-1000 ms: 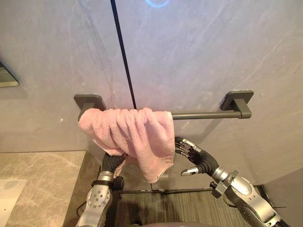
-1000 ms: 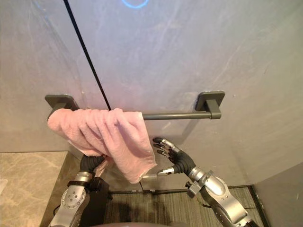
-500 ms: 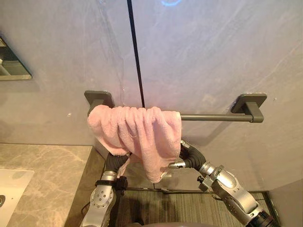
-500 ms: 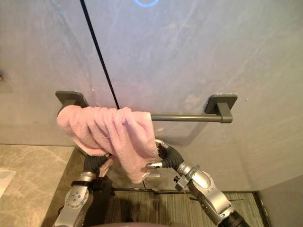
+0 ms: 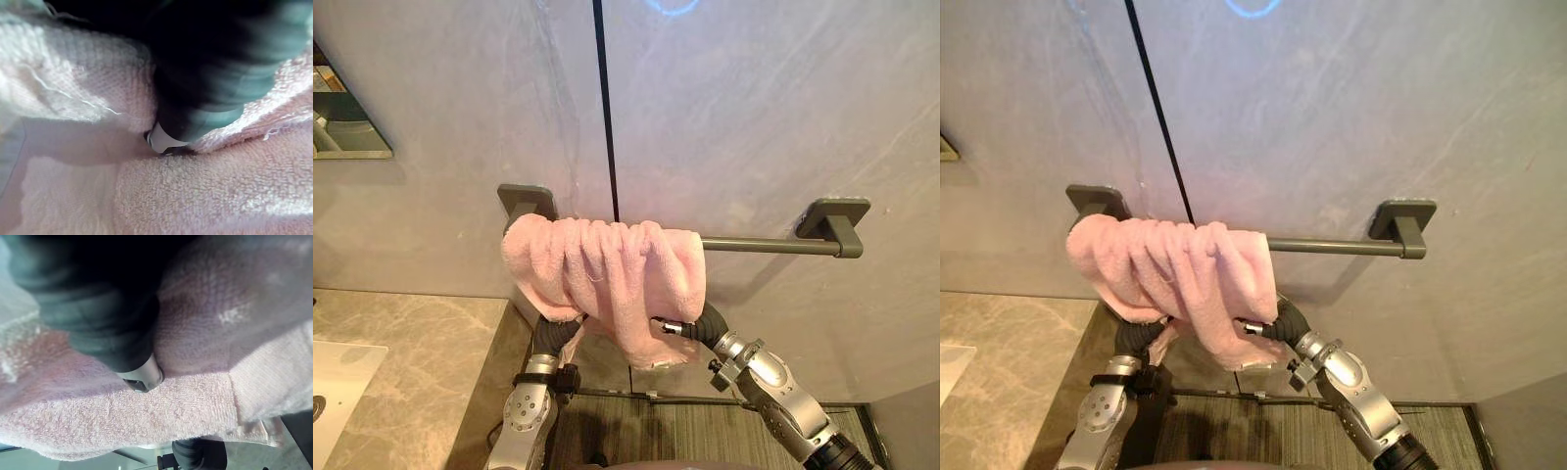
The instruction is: Organize washtable
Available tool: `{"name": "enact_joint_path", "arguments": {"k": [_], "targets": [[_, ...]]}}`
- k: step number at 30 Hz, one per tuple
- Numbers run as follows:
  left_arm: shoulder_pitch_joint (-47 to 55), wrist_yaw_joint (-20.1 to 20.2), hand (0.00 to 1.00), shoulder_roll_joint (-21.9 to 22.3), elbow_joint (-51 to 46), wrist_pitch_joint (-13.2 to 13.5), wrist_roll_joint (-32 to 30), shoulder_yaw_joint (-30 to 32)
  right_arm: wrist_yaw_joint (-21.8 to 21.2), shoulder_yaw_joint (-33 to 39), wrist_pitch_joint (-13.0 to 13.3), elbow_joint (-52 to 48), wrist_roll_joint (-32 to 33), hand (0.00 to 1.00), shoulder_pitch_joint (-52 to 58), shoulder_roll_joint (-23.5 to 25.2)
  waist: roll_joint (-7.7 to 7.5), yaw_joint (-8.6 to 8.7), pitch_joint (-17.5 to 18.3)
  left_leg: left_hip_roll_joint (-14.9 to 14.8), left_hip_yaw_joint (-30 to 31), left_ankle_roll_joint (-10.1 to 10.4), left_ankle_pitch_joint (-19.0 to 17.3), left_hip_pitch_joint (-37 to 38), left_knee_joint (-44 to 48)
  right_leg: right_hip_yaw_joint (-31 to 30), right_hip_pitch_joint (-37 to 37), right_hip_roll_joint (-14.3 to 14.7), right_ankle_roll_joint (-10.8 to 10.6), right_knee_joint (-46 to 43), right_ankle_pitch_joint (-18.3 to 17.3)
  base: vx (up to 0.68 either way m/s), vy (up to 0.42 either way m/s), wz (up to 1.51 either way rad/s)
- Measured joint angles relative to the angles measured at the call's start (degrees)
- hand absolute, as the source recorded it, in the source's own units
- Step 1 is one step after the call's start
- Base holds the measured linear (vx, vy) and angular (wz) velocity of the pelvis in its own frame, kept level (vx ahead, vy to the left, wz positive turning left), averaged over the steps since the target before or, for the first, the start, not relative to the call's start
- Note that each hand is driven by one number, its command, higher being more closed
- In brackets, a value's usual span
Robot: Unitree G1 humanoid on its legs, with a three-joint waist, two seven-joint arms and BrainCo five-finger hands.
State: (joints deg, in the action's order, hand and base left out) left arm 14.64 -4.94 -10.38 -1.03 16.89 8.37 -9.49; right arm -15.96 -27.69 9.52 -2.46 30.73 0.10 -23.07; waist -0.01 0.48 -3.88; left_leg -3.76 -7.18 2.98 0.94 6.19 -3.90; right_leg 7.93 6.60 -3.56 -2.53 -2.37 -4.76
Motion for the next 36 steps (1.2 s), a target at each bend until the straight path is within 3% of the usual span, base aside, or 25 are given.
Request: {"name": "enact_joint_path", "arguments": {"k": [7, 18, 36], "targets": [[0.0, -0.1, 1.00, 0.9, 0.0, 0.0, 0.0, 1.2, 0.9, 4.1, 0.2, 0.0, -1.1, 1.00, 1.2, 2.2, 0.01, 0.07, 0.0, 0.0, 0.2, 0.1, 0.0, 0.0, -0.1, 0.1, 0.1, 0.1, 0.0, 0.1, 0.0, 0.00, 0.000, 0.00], [1.1, 0.0, 1.00, 3.1, -1.8, 0.2, 0.2, 5.5, 3.1, 16.9, 1.3, -3.7, -1.4, 1.00, 8.6, 8.4, 0.01, 0.53, 0.0, -0.1, 0.3, 0.1, 0.2, 0.1, -0.2, 0.2, 0.0, 0.1, 0.0, 0.0, 0.0, -0.02, -0.006, 0.00], [1.7, 3.6, 1.00, 4.7, -4.1, 0.5, 1.1, 5.2, 3.5, 23.2, 1.4, -4.3, -5.6, 1.00, 9.5, 12.6, 0.03, 1.98, 0.0, -0.2, -0.1, 0.1, 0.2, -0.6, 0.0, -0.3, -0.9, 0.1, 0.0, -0.3, 0.0, 0.00, 0.000, -0.01]]}}
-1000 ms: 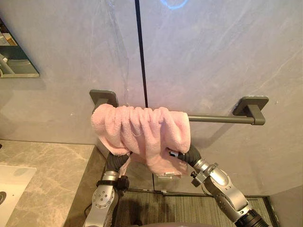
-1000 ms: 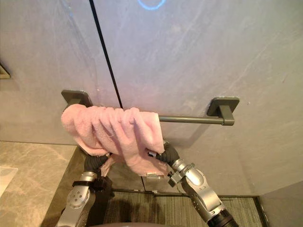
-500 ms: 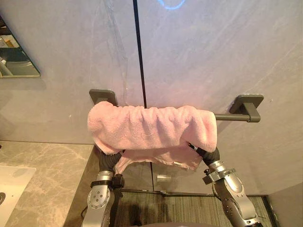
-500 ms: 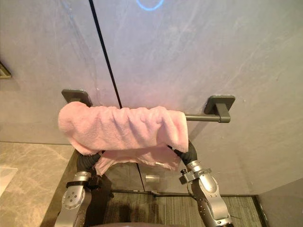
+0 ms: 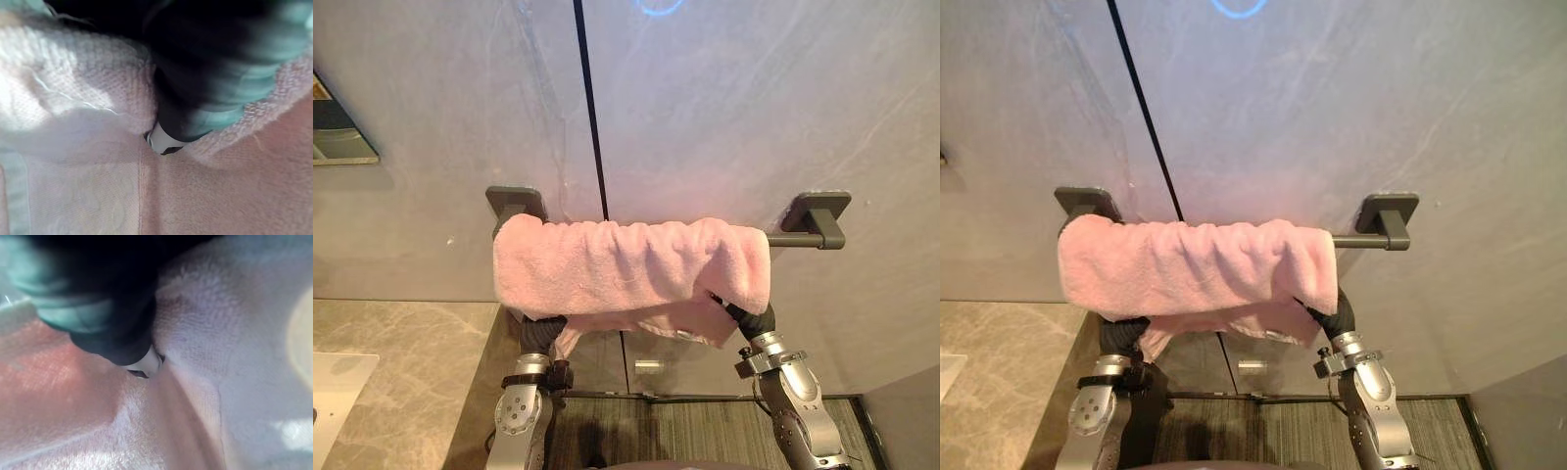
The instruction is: Organize washtable
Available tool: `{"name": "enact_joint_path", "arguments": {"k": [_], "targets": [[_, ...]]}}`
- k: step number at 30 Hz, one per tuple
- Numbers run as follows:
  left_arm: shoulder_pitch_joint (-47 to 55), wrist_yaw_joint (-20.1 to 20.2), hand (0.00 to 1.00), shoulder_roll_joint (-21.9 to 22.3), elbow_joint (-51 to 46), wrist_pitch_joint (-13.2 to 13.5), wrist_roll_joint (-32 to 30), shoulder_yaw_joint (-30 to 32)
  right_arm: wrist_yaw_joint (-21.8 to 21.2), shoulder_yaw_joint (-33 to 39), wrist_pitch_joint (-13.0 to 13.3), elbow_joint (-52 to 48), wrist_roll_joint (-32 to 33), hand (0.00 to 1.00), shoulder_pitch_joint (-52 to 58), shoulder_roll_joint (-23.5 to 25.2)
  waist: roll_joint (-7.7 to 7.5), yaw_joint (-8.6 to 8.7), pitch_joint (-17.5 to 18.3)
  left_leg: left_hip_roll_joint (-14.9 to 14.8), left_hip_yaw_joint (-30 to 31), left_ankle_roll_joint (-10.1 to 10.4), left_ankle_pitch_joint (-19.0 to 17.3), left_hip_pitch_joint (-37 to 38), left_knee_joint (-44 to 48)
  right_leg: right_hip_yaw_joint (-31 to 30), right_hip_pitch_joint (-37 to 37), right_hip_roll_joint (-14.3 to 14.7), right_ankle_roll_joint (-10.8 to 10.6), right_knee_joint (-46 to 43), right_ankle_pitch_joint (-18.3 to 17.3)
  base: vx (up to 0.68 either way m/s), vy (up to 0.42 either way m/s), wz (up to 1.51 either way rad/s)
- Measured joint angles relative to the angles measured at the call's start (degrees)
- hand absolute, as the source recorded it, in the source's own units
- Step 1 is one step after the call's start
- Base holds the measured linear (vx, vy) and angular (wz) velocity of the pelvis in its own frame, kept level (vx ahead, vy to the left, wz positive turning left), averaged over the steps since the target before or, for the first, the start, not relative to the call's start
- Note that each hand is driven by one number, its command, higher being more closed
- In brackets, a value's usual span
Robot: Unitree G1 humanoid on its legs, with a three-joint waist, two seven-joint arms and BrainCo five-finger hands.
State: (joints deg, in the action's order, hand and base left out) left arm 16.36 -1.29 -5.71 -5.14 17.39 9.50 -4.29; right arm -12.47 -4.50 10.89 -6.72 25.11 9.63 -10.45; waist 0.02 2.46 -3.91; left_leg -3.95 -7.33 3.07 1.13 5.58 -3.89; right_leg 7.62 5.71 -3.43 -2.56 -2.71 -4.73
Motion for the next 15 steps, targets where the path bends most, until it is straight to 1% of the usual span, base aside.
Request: {"name": "enact_joint_path", "arguments": {"k": [6, 15], "targets": [[0.0, 0.5, 1.00, 0.8, -0.1, 0.0, 0.0, -0.2, 1.0, 0.6, 0.1, 1.1, -1.1, 1.00, 0.0, 0.0, 0.07, 0.17, 0.0, 0.0, -0.1, 0.0, 0.0, 0.0, 0.0, -0.1, -0.1, 0.0, 0.0, 0.0, 0.0, 0.00, 0.000, 0.00], [0.0, 1.2, 1.00, 1.1, 0.9, -0.3, -0.1, -0.2, 1.1, 0.9, 0.0, 4.3, -2.3, 1.00, 0.2, 0.2, 0.10, 0.32, -0.1, 0.0, -0.2, 0.0, 0.0, -0.7, -0.1, -0.2, -1.0, 0.0, 0.0, -0.1, 0.0, 0.00, 0.000, 0.00]]}}
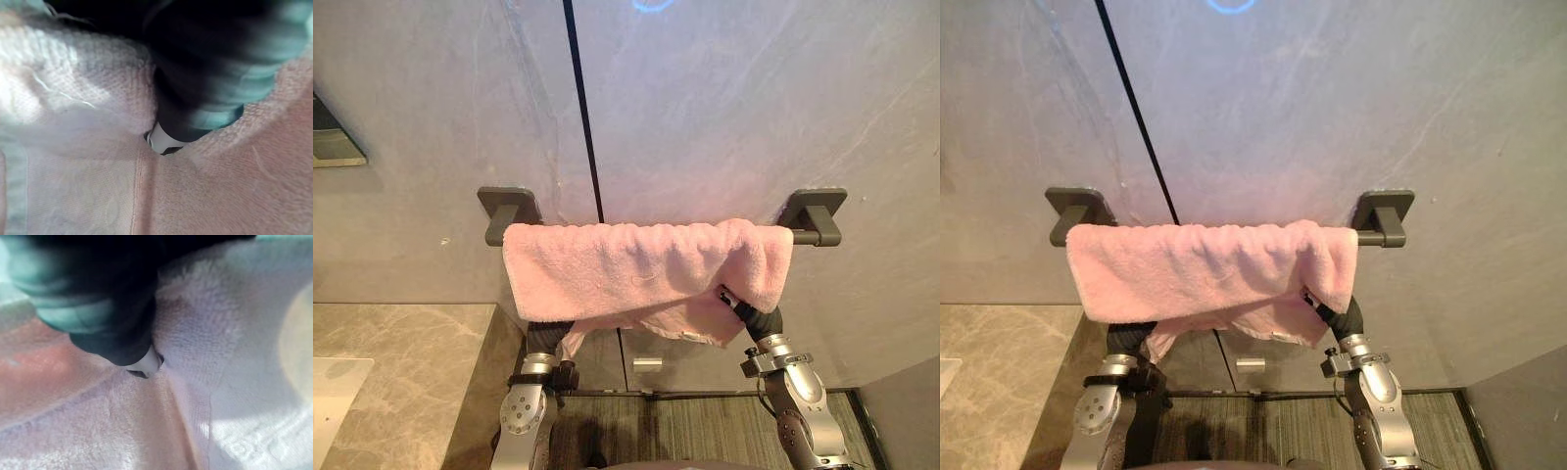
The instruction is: Organize washtable
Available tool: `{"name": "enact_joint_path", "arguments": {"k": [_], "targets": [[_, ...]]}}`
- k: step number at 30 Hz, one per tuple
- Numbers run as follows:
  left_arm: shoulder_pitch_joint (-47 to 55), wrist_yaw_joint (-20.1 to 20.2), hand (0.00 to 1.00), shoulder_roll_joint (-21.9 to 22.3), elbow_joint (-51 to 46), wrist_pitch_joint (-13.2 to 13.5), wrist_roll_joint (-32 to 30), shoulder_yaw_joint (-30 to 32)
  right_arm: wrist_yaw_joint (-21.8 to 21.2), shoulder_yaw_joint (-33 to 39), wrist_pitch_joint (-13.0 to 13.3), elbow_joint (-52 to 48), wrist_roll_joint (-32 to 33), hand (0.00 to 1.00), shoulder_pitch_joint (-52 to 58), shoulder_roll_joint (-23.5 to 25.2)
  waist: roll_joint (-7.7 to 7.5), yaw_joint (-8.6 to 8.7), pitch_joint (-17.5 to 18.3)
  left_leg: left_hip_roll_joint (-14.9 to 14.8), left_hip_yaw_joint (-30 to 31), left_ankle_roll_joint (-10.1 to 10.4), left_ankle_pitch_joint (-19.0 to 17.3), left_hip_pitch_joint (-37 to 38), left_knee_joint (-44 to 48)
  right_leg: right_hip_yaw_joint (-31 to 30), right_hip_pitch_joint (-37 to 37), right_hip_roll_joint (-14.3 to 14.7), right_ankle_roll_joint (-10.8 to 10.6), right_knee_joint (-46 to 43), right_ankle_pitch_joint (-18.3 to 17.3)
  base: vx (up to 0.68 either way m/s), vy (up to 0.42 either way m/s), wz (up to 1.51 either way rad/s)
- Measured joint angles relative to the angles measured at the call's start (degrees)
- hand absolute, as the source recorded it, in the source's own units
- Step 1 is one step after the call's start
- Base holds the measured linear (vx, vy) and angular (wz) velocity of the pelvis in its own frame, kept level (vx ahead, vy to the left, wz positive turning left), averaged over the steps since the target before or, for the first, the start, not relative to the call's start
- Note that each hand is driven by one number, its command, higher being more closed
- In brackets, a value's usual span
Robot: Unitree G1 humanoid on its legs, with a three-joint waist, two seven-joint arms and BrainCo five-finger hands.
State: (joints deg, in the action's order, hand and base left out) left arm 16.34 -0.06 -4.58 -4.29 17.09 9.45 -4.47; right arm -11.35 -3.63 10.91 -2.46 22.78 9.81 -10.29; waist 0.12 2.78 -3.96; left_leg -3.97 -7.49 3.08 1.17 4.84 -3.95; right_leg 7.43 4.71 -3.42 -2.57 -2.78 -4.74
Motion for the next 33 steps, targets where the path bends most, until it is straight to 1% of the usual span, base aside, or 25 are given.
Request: {"name": "enact_joint_path", "arguments": {"k": [3, 7, 14, 18, 22, 23, 24, 27, 33], "targets": [[0.0, 0.0, 1.00, 0.2, 2.6, -0.4, 0.0, 0.0, 0.0, 0.0, 0.1, 0.3, -1.4, 1.00, 0.2, 0.2, 0.00, -0.01, 0.0, 0.0, 0.0, 0.0, 0.0, 0.0, -0.1, 0.0, 0.0, 0.0, 0.0, 0.0, 0.0, 0.00, 0.000, 0.00], [-0.1, 0.0, 1.00, 0.7, 8.0, -0.5, 0.1, 0.0, 0.0, -0.8, 1.8, 3.6, -2.0, 1.00, 0.1, 1.3, -0.02, -0.20, 0.0, 0.0, 0.3, 0.1, 0.1, 0.1, -0.2, 0.3, -0.1, 0.0, 0.0, 0.3, 0.0, -0.02, -0.002, 0.03], [-2.2, 0.0, 1.00, 0.9, 13.3, 0.4, 0.1, 0.1, 0.2, -0.9, 4.2, 8.3, -2.7, 1.00, -0.4, 3.7, -0.04, -0.30, 0.3, 0.0, 1.1, 0.3, 0.8, 0.3, -1.4, 1.5, 0.1, 0.2, 0.0, 0.9, 0.0, -0.01, -0.003, 0.05], [-3.1, 0.0, 1.00, 0.9, 15.6, 1.1, 0.0, 0.1, 0.7, -0.9, 4.8, 10.9, -2.8, 1.00, -1.2, 5.0, -0.30, -0.25, 0.7, 0.0, 1.3, 0.4, 0.9, 0.2, -1.5, 1.6, 0.1, 0.2, 0.0, 0.9, 0.0, 0.00, 0.000, 0.00], [-4.2, 0.0, 1.00, 0.9, 17.2, 1.1, -0.1, 0.1, 1.3, -0.8, 5.0, 13.3, -3.3, 1.00, -1.8, 5.6, -0.58, -0.30, 1.0, 0.0, 1.5, 0.5, 1.0, 0.1, -1.8, 1.7, 0.1, 0.2, 0.1, 0.9, 0.0, -0.03, 0.000, 0.02], [-4.1, 0.0, 1.00, 0.9, 17.3, 1.2, -0.2, 0.1, 1.4, -0.8, 5.1, 14.0, -3.4, 0.00, -2.0, 5.6, -0.67, -0.31, 1.0, 0.0, 1.5, 0.5, 1.0, 0.1, -1.8, 1.7, 0.1, 0.2, 0.1, 0.9, 0.0, 0.00, 0.000, 0.00], [-4.1, 0.0, 0.00, 0.9, 17.3, 1.2, -0.2, 0.1, 1.5, -0.7, 5.1, 14.8, -3.7, 0.00, -2.2, 5.7, -1.02, -0.32, 1.2, 0.0, 1.5, 0.5, 0.9, 0.1, -1.8, 1.7, 0.1, 0.2, 0.0, 0.9, 0.0, 0.00, 0.000, 0.00], [-4.1, -0.4, 0.00, 0.9, 17.5, 1.2, -0.2, 0.1, 2.9, -0.2, 5.1, 16.2, -3.9, 0.00, -2.8, 6.0, -1.29, -0.38, 1.2, 0.0, 1.5, 0.6, 0.9, 0.0, -1.8, 1.5, 0.0, 0.2, -0.1, 1.0, 0.0, 0.00, 0.000, 0.00], [-3.9, -1.6, 0.00, 0.9, 17.8, 1.0, -0.1, 0.4, 5.2, 0.8, 4.9, 17.8, -4.5, 0.00, -2.5, 6.6, -1.21, -0.40, 1.1, -0.1, 1.3, 0.5, 0.9, 0.0, -1.8, 1.1, 0.0, 0.2, 0.1, 1.0, 0.1, 0.00, -0.001, -0.01]]}}
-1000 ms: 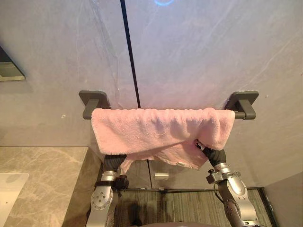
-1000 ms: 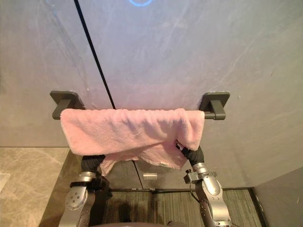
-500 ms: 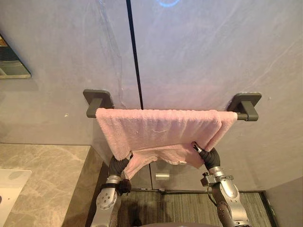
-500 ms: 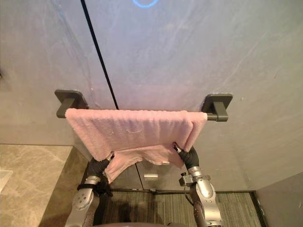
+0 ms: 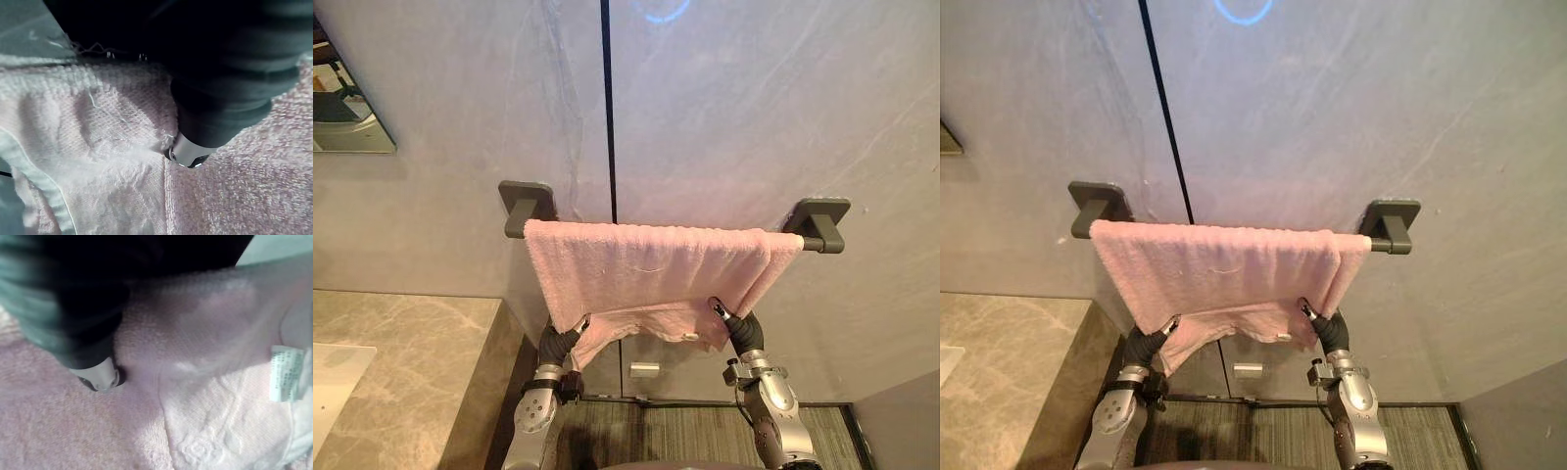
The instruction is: Organize washtable
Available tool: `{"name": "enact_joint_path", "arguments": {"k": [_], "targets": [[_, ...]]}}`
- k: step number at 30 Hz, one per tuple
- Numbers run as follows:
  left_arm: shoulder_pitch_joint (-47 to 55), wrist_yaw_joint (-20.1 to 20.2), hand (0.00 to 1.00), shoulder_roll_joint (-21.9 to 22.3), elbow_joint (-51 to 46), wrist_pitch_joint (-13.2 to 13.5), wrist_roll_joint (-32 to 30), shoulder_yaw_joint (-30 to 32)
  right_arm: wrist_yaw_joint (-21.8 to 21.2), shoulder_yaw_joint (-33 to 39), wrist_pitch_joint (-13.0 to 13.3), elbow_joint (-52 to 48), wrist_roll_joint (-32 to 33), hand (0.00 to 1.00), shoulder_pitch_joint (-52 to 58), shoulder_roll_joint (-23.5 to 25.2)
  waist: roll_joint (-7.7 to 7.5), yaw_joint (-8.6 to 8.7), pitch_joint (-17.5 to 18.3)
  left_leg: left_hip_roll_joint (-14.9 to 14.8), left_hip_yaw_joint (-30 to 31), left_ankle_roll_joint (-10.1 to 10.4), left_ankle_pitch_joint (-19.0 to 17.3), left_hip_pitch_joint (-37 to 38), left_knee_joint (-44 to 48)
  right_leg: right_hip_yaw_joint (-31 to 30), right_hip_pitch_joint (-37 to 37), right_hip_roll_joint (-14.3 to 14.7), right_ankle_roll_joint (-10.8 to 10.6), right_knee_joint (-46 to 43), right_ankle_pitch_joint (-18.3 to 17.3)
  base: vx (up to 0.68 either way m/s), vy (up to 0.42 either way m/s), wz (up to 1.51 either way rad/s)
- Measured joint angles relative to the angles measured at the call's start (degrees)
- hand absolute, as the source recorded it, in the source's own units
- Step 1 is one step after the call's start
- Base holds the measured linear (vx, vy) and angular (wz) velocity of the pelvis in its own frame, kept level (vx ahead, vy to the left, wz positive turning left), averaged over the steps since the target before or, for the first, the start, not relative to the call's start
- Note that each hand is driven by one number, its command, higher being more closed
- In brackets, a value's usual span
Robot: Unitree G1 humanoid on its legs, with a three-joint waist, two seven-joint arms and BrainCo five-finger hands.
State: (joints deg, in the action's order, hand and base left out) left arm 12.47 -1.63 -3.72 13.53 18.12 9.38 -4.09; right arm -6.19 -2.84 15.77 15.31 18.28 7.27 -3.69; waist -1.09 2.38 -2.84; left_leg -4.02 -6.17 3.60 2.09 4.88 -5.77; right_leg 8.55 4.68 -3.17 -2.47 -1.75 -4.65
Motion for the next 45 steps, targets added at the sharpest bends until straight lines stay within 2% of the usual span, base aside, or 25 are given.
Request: {"name": "enact_joint_path", "arguments": {"k": [7, 13, 21, 30, 37, 42, 45], "targets": [[2.3, -0.1, 0.00, -0.1, -3.4, -1.4, 0.4, 0.0, 1.6, 0.9, -1.5, -1.2, -1.9, 0.00, 1.7, 0.2, 0.00, -0.01, -0.2, 0.0, -0.3, 0.0, 0.0, 0.0, 0.3, -0.4, 0.0, 0.1, 0.0, 0.4, 0.0, 0.02, -0.001, -0.02], [4.4, 0.0, 0.00, -0.2, -5.2, -1.5, 1.3, -0.2, 1.9, 1.6, -2.7, -3.1, -2.0, 0.00, 3.5, 0.2, 1.20, -0.09, -1.1, -0.1, -0.3, 0.0, 0.0, -0.1, 0.4, -0.2, 0.2, 0.2, 0.0, 0.5, 0.0, 0.00, 0.000, 0.00], [6.7, -0.3, 0.00, -0.7, -5.2, -1.9, 3.1, 0.4, 5.3, 5.6, -4.5, -2.6, -3.7, 0.00, 7.4, 1.1, 1.24, -0.15, -1.2, -0.1, -0.5, 0.0, 0.0, 0.8, 0.4, -0.3, 1.2, 0.1, 0.0, 0.2, 0.0, -0.01, 0.000, -0.01], [10.2, -2.2, 0.00, 1.2, -9.1, -2.2, 5.8, 6.9, 7.8, 12.1, -5.1, -3.8, -3.6, 0.00, 10.9, 2.3, 1.24, -0.58, -1.2, -0.8, -2.0, -0.3, -0.7, 1.8, 0.4, -1.2, 1.4, -0.1, 0.0, -0.5, 0.0, -0.03, 0.002, -0.06], [11.4, -4.0, 0.00, 2.3, -21.3, -2.2, 8.0, 11.6, 11.2, 17.6, -5.1, -16.7, -3.0, 0.00, 14.4, 3.5, 1.26, -1.54, -1.1, -1.1, -3.0, 0.1, -2.8, 2.0, 3.1, -1.2, 2.6, -0.2, -0.1, -1.3, -1.1, 0.00, -0.005, -0.03], [13.3, -5.2, 0.00, 2.7, -31.0, -2.1, 8.0, 13.2, 12.7, 21.5, -5.3, -27.6, -2.7, 0.00, 15.2, 4.7, 1.38, -1.43, -1.0, -1.1, -3.3, 0.3, -3.6, 2.0, 4.2, -1.6, 3.0, -0.4, -0.1, -1.2, -1.3, 0.01, -0.001, -0.03], [13.0, -5.7, 0.00, 2.8, -40.2, -0.5, 8.0, 15.5, 12.7, 24.7, -3.8, -36.8, -1.2, 0.00, 12.6, 4.6, 1.44, -1.19, -1.0, -1.0, -3.2, 0.2, -3.6, 2.9, 4.3, -2.3, 3.3, -0.4, -0.1, -1.3, -1.3, 0.02, 0.005, -0.08]]}}
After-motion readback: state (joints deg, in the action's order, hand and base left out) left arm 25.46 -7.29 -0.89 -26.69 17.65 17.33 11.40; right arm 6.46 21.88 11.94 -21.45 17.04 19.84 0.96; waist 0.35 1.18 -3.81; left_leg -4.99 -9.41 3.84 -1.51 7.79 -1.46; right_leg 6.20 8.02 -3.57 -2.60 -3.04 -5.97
